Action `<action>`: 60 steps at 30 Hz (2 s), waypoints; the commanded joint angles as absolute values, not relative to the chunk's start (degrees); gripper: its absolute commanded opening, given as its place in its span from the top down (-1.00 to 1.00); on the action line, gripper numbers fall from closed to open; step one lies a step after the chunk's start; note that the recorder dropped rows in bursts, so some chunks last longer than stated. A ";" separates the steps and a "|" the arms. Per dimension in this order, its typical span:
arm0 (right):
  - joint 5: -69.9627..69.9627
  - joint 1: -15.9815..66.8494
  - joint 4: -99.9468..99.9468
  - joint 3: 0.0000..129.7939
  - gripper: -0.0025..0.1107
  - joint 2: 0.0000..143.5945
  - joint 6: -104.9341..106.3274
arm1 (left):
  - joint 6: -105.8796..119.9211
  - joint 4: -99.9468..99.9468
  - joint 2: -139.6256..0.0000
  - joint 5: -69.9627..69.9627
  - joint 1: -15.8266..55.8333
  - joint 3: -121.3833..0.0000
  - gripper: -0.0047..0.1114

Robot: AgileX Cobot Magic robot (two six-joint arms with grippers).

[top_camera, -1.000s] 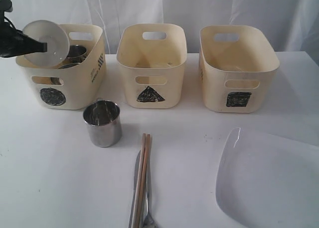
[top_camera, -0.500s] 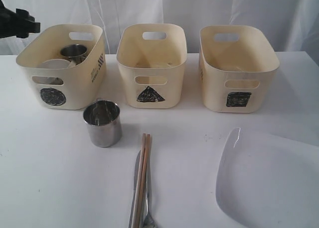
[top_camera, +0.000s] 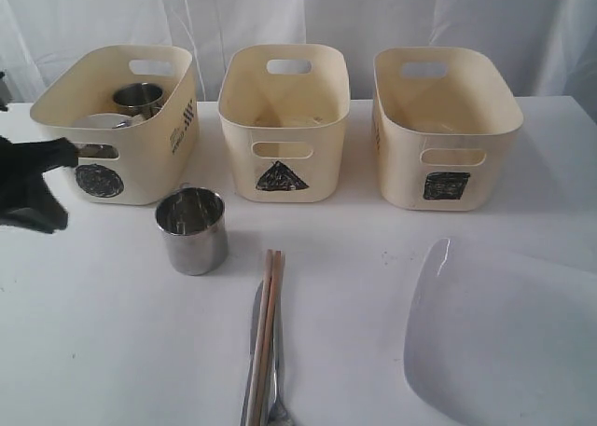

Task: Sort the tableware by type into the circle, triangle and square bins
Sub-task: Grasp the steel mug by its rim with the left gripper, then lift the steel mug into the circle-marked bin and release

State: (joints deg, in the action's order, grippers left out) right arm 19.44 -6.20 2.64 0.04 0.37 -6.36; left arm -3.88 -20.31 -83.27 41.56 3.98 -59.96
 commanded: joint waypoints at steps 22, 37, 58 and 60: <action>19.21 -6.34 2.81 0.00 0.96 0.00 -6.28 | 34.90 -62.92 -95.26 34.62 4.11 -56.73 0.31; 19.21 -6.34 2.81 0.00 0.96 0.00 -6.28 | 38.81 -62.92 -95.40 23.73 5.53 -56.73 -0.15; 19.21 -6.34 2.81 0.00 0.96 0.00 -7.78 | 43.55 -61.63 -104.05 12.82 15.40 -56.73 -0.15; 19.21 -6.34 2.81 0.00 0.96 0.00 -7.78 | 43.55 -61.25 -105.26 13.32 15.40 -56.73 -0.15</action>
State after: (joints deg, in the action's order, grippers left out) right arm 19.44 -6.20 2.64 0.04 0.37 -7.38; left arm 43.00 -61.38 -103.76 12.41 15.19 -57.22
